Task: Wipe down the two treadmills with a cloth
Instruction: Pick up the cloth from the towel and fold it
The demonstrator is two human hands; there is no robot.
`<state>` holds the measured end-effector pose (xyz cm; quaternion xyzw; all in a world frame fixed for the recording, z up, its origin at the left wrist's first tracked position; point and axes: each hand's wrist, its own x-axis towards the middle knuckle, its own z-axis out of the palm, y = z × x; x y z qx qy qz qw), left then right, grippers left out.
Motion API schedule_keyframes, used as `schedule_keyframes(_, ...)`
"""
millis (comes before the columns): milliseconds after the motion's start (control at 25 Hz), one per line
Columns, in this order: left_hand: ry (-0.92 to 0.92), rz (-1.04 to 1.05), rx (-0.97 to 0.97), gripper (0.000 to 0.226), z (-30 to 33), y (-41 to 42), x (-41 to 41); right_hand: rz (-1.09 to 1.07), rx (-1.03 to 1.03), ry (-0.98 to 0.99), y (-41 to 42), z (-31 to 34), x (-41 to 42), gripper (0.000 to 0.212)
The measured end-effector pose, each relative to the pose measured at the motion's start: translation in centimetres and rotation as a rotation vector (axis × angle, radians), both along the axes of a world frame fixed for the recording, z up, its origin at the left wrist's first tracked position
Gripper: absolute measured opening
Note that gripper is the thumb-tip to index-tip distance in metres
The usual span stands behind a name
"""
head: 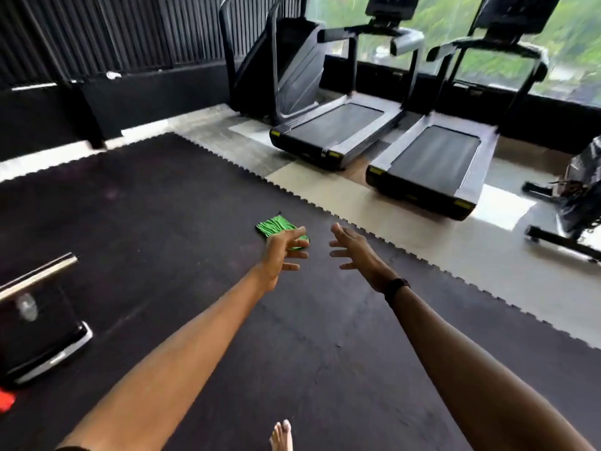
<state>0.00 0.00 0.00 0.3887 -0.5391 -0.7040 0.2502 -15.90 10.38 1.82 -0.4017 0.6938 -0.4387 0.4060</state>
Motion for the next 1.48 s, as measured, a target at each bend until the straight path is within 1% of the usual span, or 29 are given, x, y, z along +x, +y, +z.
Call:
schedule_keyframes(80,0.003,0.045,0.052,0.045,-1.5,-3.1,-1.3,-0.012,0.043,-0.012,-3.3,-1.7,-1.3,0.058)
schedule_keyframes(200,-0.033,0.138,0.183,0.023,-5.2,-7.6,-3.0,-0.013,0.154,-0.076,-8.0,-4.2,-3.7,0.059)
schedule_keyframes(240,-0.038,0.161,0.206,0.020,-5.9,-8.9,-3.5,-0.026,0.166,-0.086,-9.3,-4.5,-4.4,0.060)
schedule_keyframes(320,-0.019,0.168,0.245,0.021,-6.6,-11.9,-4.8,-0.029,0.155,-0.076,-12.8,-5.1,-6.2,0.062)
schedule_keyframes(400,-0.064,0.184,0.284,0.021,-7.7,-14.9,-5.9,-0.047,0.176,-0.091,-15.8,-6.1,-7.9,0.060)
schedule_keyframes(640,-0.182,0.208,0.331,0.019,-11.8,-23.3,-11.6,-0.053,0.253,-0.084,-24.2,-10.3,-14.3,0.043)
schedule_keyframes(800,-0.211,0.249,0.318,0.021,-14.7,-31.3,-17.6,-0.037,0.260,-0.101,-32.6,-13.8,-21.3,0.027)
schedule_keyframes(960,-0.324,0.286,0.344,0.020,-16.3,-38.7,-23.4,-0.056,0.276,-0.115,-41.2,-15.2,-28.7,0.023)
schedule_keyframes(1040,-0.361,0.295,0.360,0.019,-16.7,-42.0,-26.3,-0.021,0.308,-0.091,-45.4,-15.7,-32.5,0.022)
schedule_keyframes(1160,-0.360,0.366,0.379,0.017,-17.0,-46.9,-29.4,0.041,0.383,-0.048,-52.1,-16.5,-36.9,0.020)
schedule_keyframes(1240,-0.343,0.402,0.395,0.018,-17.5,-49.4,-30.4,0.091,0.421,-0.015,-56.4,-17.2,-38.4,0.024)
schedule_keyframes(1360,-0.332,0.465,0.462,0.019,-19.5,-53.5,-31.4,0.231,0.492,0.038,-62.7,-18.8,-40.0,0.032)
schedule_keyframes(1480,-0.348,0.526,0.515,0.020,-22.3,-58.8,-32.3,0.334,0.528,0.088,-69.6,-20.2,-41.3,0.029)
